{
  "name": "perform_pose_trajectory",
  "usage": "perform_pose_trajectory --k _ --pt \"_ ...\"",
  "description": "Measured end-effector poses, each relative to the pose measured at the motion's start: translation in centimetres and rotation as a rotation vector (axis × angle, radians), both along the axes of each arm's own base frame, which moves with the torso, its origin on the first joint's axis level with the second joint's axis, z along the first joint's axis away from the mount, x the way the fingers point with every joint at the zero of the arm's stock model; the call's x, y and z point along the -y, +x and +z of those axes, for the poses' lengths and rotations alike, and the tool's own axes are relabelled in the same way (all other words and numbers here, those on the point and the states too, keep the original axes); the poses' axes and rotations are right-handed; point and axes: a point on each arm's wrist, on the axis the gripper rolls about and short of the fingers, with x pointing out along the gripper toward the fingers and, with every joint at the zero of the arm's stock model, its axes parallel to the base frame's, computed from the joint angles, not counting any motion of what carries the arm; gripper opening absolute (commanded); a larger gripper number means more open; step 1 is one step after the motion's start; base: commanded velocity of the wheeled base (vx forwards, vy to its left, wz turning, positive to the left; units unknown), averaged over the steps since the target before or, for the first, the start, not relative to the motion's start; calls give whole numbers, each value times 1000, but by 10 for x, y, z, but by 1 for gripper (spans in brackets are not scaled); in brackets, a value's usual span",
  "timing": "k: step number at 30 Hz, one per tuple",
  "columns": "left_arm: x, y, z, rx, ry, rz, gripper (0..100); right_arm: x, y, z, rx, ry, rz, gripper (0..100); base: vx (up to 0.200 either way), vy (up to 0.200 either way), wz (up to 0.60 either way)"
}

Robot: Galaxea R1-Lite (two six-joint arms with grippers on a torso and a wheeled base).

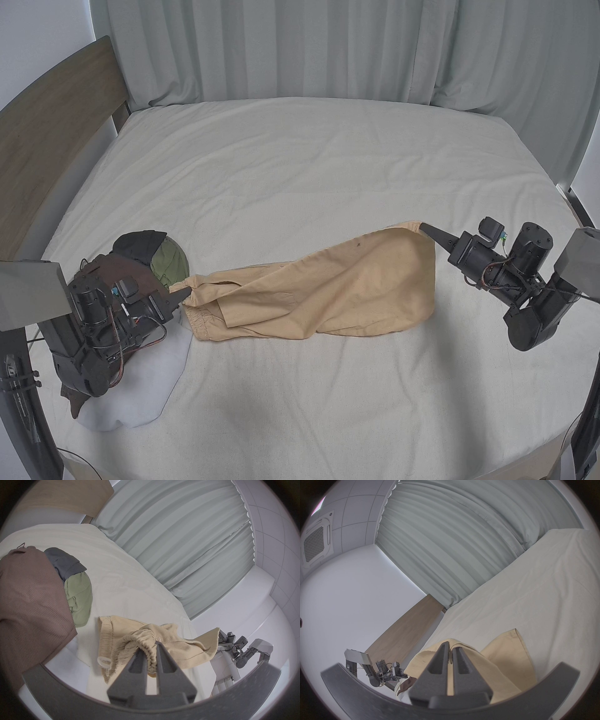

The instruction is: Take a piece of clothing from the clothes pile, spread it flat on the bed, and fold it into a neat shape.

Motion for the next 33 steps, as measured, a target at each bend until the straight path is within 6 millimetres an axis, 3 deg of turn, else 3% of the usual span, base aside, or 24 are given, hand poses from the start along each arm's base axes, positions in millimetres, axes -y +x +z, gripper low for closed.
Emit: perform_pose_trajectory --k 33 --pt "12 41 -27 -21 -64 116 0 -3 61 -31 -39 2 -18 0 0 0 0"
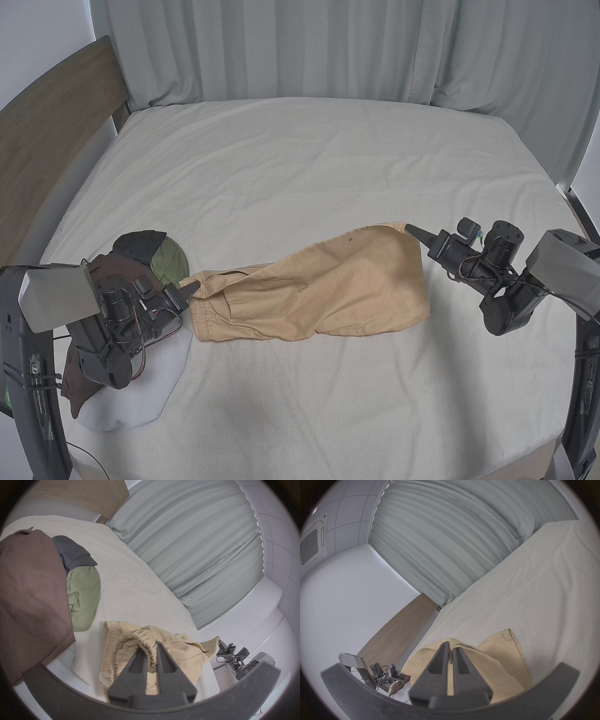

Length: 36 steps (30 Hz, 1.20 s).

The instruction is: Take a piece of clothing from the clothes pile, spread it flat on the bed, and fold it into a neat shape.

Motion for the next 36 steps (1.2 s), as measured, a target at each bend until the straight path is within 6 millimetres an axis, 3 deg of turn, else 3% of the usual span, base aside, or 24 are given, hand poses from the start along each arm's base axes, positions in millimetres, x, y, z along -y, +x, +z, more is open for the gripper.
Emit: perform_pose_trajectory --k 12,13,14,36 --pt "0 3 -5 -6 -1 1 0 -1 6 -8 -3 -4 -3 0 0 0 0" --pt "0 3 -5 -6 -1 0 100 -1 7 -8 -1 -4 -3 0 0 0 0" --pt "0 3 -5 -5 -1 0 100 -1 7 -8 0 -4 -3 100 0 0 0" --pt "-2 10 10 28 -54 66 100 -2 -2 -24 -28 -64 -3 100 0 0 0"
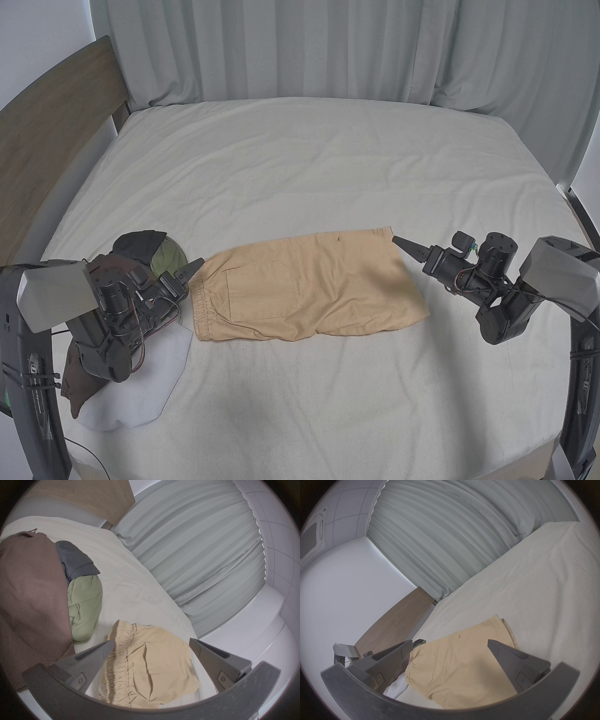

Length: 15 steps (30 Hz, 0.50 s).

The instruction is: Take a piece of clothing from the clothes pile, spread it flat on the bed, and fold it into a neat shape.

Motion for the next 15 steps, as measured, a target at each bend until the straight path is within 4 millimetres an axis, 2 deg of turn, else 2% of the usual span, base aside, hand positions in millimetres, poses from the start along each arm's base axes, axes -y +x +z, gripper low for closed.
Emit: perform_pose_trajectory --k 9,15 --pt "0 -4 17 35 -9 -3 100 -11 -9 -8 -37 -9 28 100 0 0 0" --pt "2 -10 32 67 -11 -11 100 -27 -20 -15 -67 -29 68 100 0 0 0"
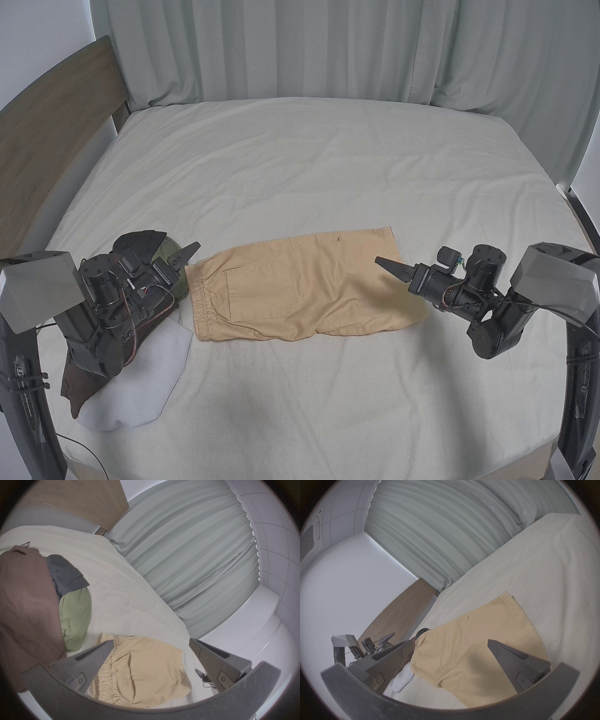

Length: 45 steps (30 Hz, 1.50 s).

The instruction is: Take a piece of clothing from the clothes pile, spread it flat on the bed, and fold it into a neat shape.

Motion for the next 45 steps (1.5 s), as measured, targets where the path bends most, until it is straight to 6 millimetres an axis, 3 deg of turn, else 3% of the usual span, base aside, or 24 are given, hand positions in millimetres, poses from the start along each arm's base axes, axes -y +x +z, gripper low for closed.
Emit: perform_pose_trajectory --k 9,21,45 --pt "6 -14 33 78 1 -28 100 -24 -14 -6 -37 -30 46 100 0 0 0" --pt "16 -31 70 175 -10 -61 100 -37 -34 -16 -108 -57 68 100 0 0 0" --pt "18 -62 102 274 34 -135 100 -42 -56 -44 -204 -114 87 100 0 0 0"
